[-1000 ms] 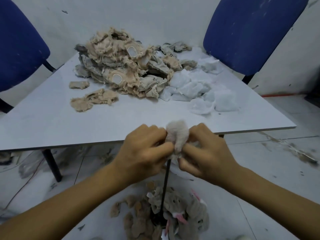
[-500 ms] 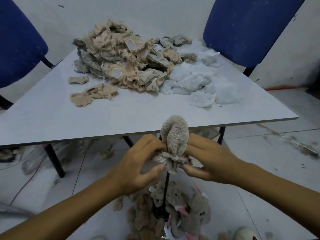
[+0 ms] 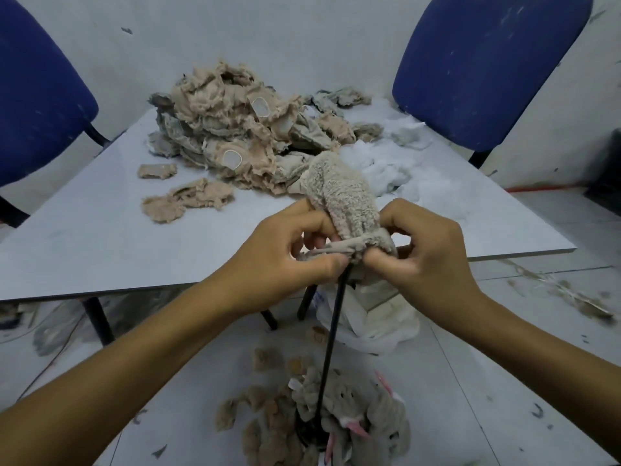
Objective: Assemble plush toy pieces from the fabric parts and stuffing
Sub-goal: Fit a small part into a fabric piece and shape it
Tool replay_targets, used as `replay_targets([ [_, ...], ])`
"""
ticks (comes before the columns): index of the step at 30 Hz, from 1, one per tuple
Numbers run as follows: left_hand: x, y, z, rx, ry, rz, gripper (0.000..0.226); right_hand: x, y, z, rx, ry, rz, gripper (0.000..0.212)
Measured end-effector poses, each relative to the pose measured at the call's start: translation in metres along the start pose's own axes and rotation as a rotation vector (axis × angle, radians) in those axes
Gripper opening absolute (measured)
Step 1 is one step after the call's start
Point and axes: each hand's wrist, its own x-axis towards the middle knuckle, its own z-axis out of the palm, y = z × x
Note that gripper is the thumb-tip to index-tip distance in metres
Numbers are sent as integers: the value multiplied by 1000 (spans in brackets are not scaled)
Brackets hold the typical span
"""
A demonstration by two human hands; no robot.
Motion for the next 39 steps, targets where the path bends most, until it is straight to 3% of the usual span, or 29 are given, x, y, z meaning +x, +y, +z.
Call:
replay_targets([
  [4, 10, 5, 5, -47, -39, -37, 10, 4, 6, 3, 7, 33, 179, 19],
  [8, 15, 8, -1, -322, -124, -115, 11, 18, 5, 14, 40, 69, 344, 23],
  [10, 18, 8, -2, -304, -123, -102, 10, 25, 5, 19, 61, 89, 382, 32],
  [12, 23, 4, -6, -226, -106, -103, 11, 31, 2, 24, 113, 58, 424, 27],
  [15, 31, -5, -17, -227, -3, -163, 19, 39, 3, 23, 431, -124, 518, 23],
  [17, 37, -13, -20, -169, 141, -177, 24, 43, 8, 17, 742, -382, 546, 22],
  [18, 40, -17, -20, -107, 210, -172, 28, 44, 10, 13, 814, -503, 518, 19],
  [20, 45, -19, -15, -36, 280, -185, 33, 46, 17, 6, 719, -611, 408, 14],
  [22, 48, -18, -10, -96, 258, -234, 34, 47, 22, 2, 576, -553, 351, 12],
  [26, 51, -16, -13, -509, 29, -356, 23, 43, 28, -3, 443, -360, 361, 16],
  [30, 48, -17, -9, -566, -206, -323, 10, 40, 33, 0, 448, -224, 500, 17],
  [33, 48, -14, -3, -645, -337, -315, 5, 42, 33, 10, 317, -48, 593, 17],
  [36, 53, -13, 8, -429, -239, -253, 17, 41, 29, 23, 234, 51, 751, 33],
  [39, 60, -17, 8, -476, -28, -297, 37, 43, 23, 27, 667, -2, 957, 29],
])
